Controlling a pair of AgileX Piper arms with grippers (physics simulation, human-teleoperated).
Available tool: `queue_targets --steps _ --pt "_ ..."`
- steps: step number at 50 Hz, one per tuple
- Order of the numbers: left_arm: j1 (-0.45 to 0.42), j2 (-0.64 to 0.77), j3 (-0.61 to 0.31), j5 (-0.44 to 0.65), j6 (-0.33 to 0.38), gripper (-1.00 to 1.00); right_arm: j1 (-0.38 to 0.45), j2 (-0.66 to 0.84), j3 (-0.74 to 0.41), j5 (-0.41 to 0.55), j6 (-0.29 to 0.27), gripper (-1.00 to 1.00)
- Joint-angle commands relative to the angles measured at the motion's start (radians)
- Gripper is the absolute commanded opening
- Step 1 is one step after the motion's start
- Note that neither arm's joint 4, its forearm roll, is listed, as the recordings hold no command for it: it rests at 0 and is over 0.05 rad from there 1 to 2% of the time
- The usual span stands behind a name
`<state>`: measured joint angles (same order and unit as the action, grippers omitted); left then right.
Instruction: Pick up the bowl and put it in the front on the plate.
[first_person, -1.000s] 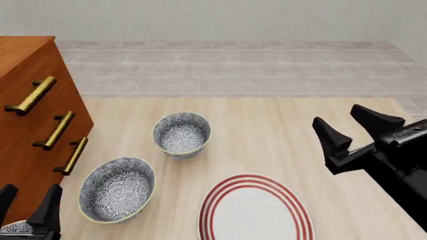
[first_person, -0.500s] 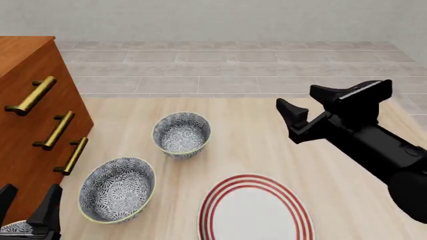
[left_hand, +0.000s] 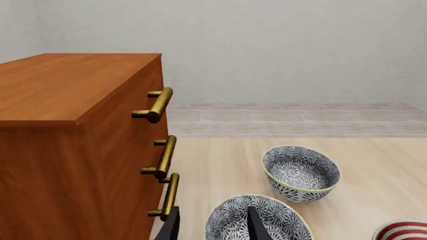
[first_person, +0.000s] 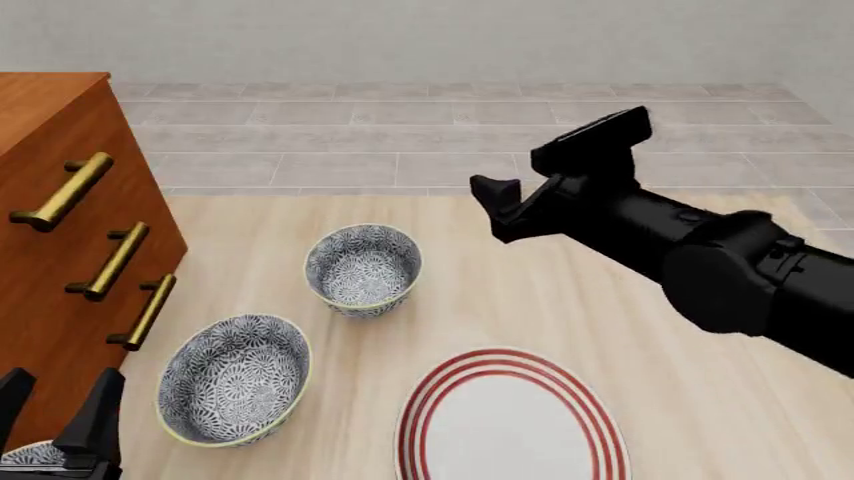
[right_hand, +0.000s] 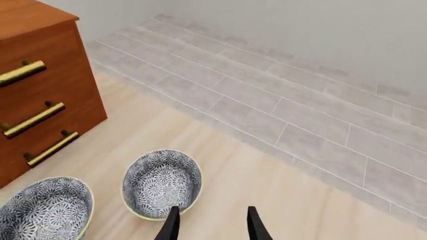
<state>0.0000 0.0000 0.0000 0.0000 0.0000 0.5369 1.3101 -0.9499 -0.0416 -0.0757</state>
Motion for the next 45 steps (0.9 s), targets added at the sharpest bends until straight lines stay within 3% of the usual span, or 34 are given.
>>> queue_targets --steps 1,5,11,14,18,22,36,45 --pt "0.000 0.000 0.000 0.000 0.000 1.00 0.048 0.126 -0.118 0.067 0.040 1.00" --pt "0.000 0.000 0.000 0.000 0.000 1.00 0.061 0.155 -0.153 0.089 0.051 1.00" --pt "0.000 0.000 0.000 0.000 0.000 1.00 0.083 0.196 -0.205 0.120 0.124 1.00" --pt "0.000 0.000 0.000 0.000 0.000 1.00 0.079 0.216 -0.233 0.131 0.123 1.00" --pt "0.000 0.000 0.000 0.000 0.000 1.00 0.080 0.247 -0.266 0.152 0.190 1.00" --pt "0.000 0.000 0.000 0.000 0.000 1.00 0.070 0.275 -0.292 0.157 0.174 1.00" --pt "0.000 0.000 0.000 0.000 0.000 1.00 0.055 0.403 -0.345 0.146 0.279 1.00" --pt "0.000 0.000 0.000 0.000 0.000 1.00 0.052 0.479 -0.411 0.161 0.301 1.00"
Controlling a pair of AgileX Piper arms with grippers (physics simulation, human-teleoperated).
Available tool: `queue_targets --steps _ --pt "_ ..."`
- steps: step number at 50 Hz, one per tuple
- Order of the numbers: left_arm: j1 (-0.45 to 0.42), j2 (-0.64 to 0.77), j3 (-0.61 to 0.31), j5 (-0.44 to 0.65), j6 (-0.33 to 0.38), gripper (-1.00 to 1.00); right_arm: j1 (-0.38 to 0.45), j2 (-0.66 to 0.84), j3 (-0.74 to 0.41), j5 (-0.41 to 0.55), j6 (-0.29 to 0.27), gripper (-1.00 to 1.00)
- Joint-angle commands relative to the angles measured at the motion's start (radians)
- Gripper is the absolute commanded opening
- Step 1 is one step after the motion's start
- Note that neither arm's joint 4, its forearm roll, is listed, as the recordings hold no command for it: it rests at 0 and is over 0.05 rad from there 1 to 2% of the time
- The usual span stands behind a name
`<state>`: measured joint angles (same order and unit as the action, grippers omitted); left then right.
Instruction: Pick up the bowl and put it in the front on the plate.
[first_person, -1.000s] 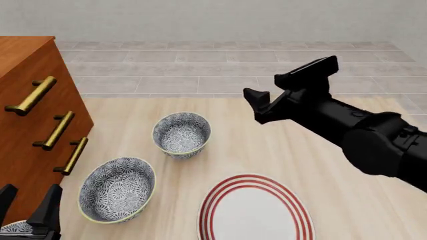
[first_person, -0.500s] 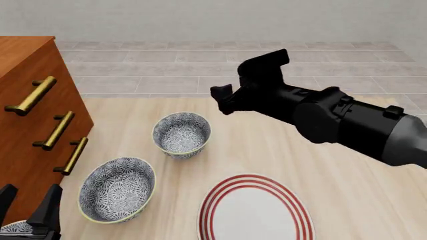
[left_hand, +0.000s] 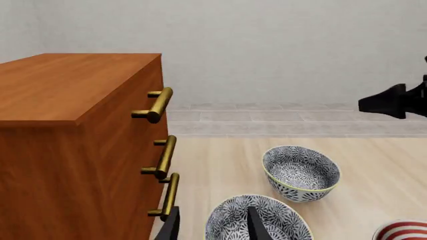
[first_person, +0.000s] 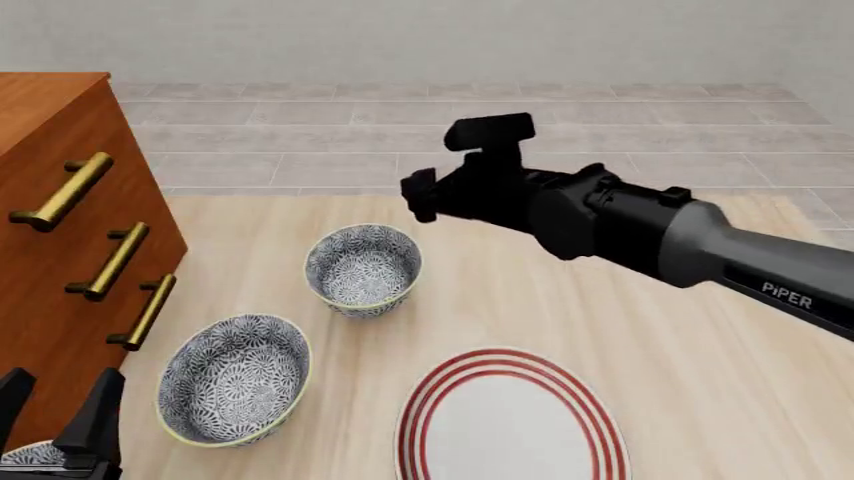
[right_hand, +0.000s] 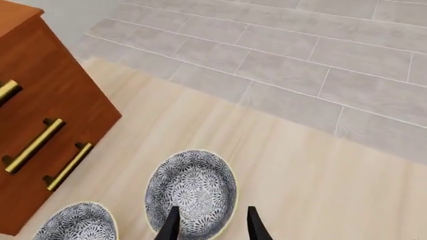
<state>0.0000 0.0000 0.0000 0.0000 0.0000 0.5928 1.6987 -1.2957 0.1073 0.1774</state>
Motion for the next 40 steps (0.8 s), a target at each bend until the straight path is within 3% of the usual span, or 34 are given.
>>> queue_targets --steps 1,40 --pt "0.000 0.000 0.000 0.000 0.000 1.00 -0.003 0.094 -0.068 0.011 0.047 1.00" --pt "0.000 0.000 0.000 0.000 0.000 1.00 -0.038 0.320 -0.137 -0.031 0.111 1.00"
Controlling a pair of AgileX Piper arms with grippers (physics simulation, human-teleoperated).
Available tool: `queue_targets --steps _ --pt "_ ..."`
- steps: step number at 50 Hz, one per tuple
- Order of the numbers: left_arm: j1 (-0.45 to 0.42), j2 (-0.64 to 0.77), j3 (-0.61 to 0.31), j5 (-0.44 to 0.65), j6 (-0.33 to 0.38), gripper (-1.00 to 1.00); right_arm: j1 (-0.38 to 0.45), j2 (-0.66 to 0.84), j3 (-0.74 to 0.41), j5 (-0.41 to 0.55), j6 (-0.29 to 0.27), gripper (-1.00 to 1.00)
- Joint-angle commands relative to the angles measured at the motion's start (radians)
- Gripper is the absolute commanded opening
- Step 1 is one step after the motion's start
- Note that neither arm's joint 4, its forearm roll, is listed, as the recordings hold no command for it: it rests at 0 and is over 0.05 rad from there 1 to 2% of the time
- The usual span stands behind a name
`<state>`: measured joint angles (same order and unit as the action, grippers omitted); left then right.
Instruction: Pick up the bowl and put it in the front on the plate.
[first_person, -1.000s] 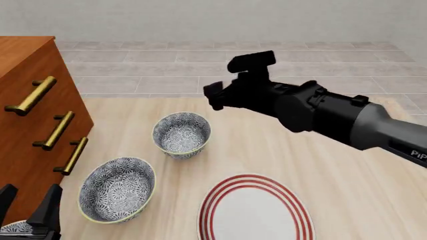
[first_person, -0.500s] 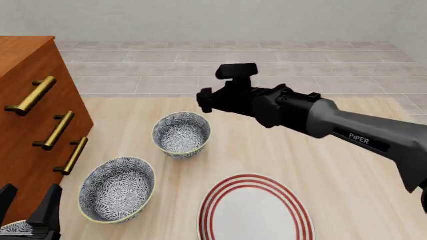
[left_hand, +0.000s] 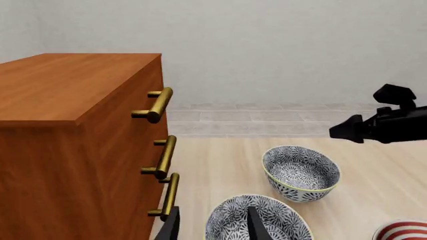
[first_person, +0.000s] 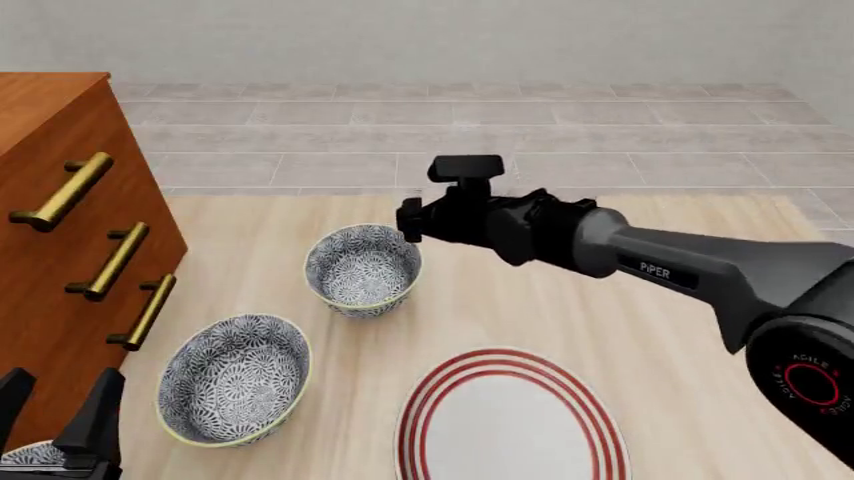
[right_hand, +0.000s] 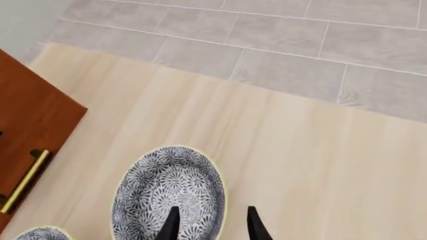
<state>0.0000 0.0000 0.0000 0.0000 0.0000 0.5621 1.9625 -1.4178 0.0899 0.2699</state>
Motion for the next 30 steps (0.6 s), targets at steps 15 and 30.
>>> queue_targets --steps 15,30 --pt "0.000 0.000 0.000 0.000 0.000 1.00 -0.008 0.118 -0.019 -0.045 0.047 1.00" --pt "0.000 0.000 0.000 0.000 0.000 1.00 0.013 0.178 -0.033 -0.070 0.074 1.00"
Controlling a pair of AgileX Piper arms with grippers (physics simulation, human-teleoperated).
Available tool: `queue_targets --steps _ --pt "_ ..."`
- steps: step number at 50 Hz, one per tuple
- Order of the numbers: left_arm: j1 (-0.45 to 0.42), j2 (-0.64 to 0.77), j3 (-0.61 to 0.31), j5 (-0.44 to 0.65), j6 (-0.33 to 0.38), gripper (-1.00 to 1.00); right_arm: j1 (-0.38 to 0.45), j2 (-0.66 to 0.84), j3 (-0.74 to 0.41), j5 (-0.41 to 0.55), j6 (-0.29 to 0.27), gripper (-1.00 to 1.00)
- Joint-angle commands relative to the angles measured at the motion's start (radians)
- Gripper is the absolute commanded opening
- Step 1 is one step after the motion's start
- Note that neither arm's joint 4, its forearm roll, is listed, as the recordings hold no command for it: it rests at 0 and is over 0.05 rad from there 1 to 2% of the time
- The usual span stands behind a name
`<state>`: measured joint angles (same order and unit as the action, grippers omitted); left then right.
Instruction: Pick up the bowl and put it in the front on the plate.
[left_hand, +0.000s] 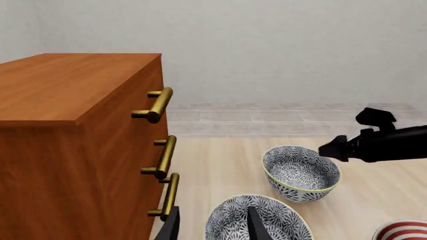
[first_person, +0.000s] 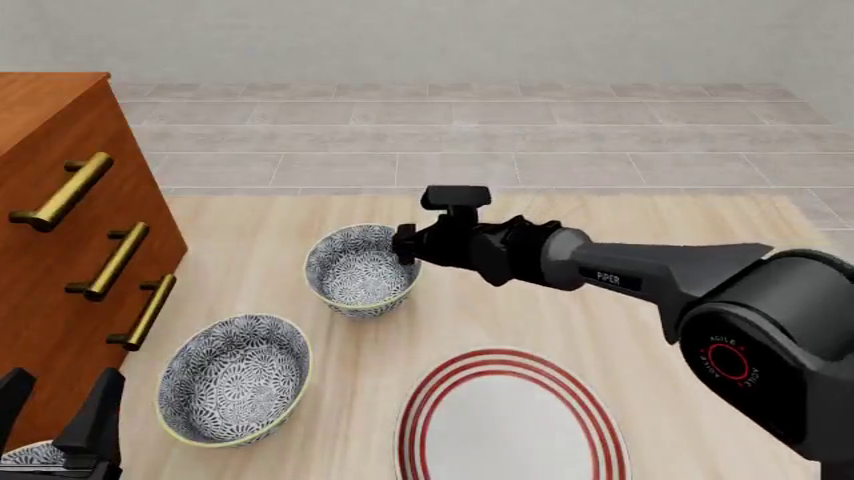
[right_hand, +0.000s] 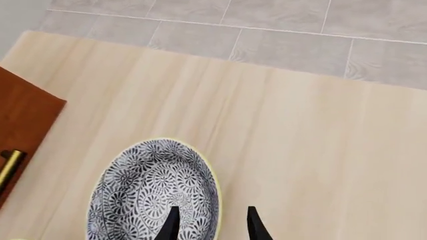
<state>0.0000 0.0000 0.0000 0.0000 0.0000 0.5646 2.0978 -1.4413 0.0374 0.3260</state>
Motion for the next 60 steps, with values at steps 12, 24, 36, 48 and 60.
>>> queue_targets --steps 12,24,36,48,60 --pt "0.000 0.000 0.000 0.000 0.000 1.00 0.018 0.080 -0.028 -0.025 0.027 1.00" --pt "0.000 0.000 0.000 0.000 0.000 1.00 0.026 0.113 -0.042 -0.032 0.030 1.00" --pt "0.000 0.000 0.000 0.000 0.000 1.00 0.030 0.134 -0.048 -0.033 0.032 1.00" --pt "0.000 0.000 0.000 0.000 0.000 1.00 0.041 0.121 -0.036 -0.037 0.036 -1.00" --pt "0.000 0.000 0.000 0.000 0.000 1.00 0.031 0.109 -0.048 -0.029 0.031 -1.00"
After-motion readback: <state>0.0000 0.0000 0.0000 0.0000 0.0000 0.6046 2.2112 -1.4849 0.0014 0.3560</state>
